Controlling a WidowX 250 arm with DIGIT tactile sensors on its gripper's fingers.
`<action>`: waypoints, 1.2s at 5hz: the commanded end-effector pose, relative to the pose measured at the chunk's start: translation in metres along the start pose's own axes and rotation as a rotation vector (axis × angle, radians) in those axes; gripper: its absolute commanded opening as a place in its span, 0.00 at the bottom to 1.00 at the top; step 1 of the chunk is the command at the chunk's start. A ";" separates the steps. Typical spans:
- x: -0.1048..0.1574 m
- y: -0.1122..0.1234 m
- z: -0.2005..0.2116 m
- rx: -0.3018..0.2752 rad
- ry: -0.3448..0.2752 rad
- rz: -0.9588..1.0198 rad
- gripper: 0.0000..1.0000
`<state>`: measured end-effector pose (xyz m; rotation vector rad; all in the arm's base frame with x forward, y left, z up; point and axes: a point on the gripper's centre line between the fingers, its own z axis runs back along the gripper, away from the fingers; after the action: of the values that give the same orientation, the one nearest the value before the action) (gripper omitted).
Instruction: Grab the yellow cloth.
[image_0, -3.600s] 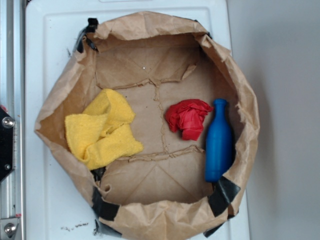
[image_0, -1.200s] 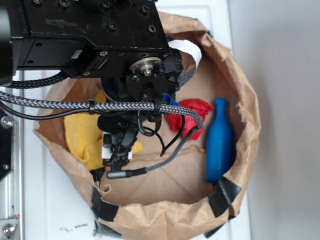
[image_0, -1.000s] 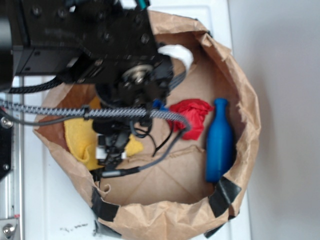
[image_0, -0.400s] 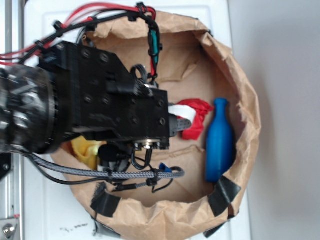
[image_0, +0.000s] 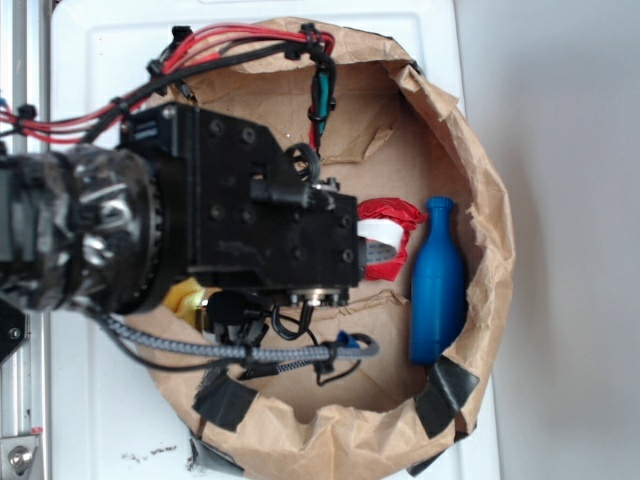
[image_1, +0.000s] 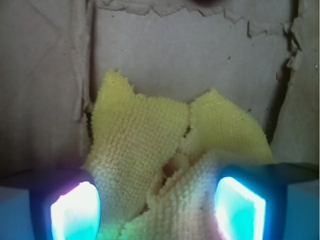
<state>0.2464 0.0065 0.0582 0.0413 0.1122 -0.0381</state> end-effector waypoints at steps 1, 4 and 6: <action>-0.006 0.021 0.003 0.018 -0.036 0.000 1.00; -0.024 0.014 -0.025 0.129 0.008 0.021 0.00; -0.017 0.018 -0.018 0.095 -0.032 0.050 0.00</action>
<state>0.2206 0.0234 0.0314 0.1275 0.1313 0.0053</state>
